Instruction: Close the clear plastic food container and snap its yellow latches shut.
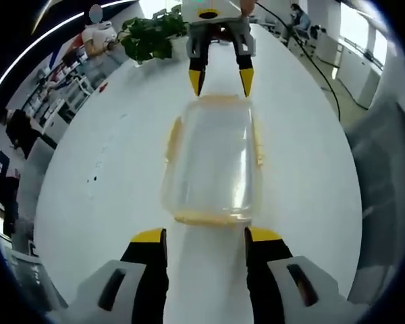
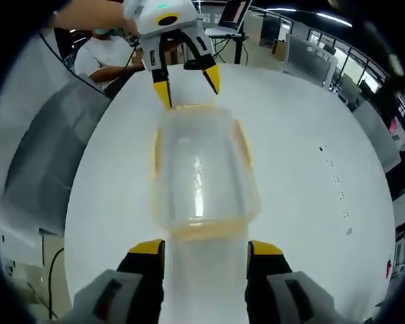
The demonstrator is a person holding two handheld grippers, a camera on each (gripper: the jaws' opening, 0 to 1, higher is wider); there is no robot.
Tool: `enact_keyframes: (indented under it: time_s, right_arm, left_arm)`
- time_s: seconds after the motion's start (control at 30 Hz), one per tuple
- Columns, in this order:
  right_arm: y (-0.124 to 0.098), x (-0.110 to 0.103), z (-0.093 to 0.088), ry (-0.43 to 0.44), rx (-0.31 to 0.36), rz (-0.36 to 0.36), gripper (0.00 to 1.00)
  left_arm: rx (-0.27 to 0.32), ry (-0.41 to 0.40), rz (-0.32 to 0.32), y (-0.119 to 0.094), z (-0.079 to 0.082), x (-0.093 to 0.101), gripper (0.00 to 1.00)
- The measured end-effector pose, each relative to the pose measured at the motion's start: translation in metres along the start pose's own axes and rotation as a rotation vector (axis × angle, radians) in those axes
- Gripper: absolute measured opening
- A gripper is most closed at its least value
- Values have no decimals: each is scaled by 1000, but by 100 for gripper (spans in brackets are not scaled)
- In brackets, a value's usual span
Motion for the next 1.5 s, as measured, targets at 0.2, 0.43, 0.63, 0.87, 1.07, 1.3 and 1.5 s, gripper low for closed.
enact_keyframes:
  time_s: [0.2,0.43,0.63,0.87,1.07,1.3,1.5]
  right_arm:
    - [-9,0,8,165,110,-46,42]
    - [-16,1,8,316,150,-102,38]
    - [-16,0,11,402,182,-121,40]
    - [-12,-3,20,526,219,-135,39]
    - [-5,-5,23,600,214,-139,36]
    - [-2,-4,23,696,233,-147,35]
    - [-2,0,28,787,294,-149,37]
  left_arm:
    - [57,-135,-26,-7,6,5,45]
    - [89,-321,10,-8,8,4,44]
    - [93,-421,11,-3,6,9,43]
    - [108,-510,49,-1,8,10,43]
    - [130,-593,87,1,11,8,41]
    - [152,-711,81,5,13,10,43]
    - [148,-780,84,9,10,9,43]
Point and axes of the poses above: the point that each gripper's makers call its tool centre point, and the gripper's own axes: y roughly forward along the fingers, x roughly to its right, z roughly out of its top, the point moved 3 cm from there along -y, roughly backward along the fingers, and after that the axes turned 5 degrees about -y, right-handed, at the moved point
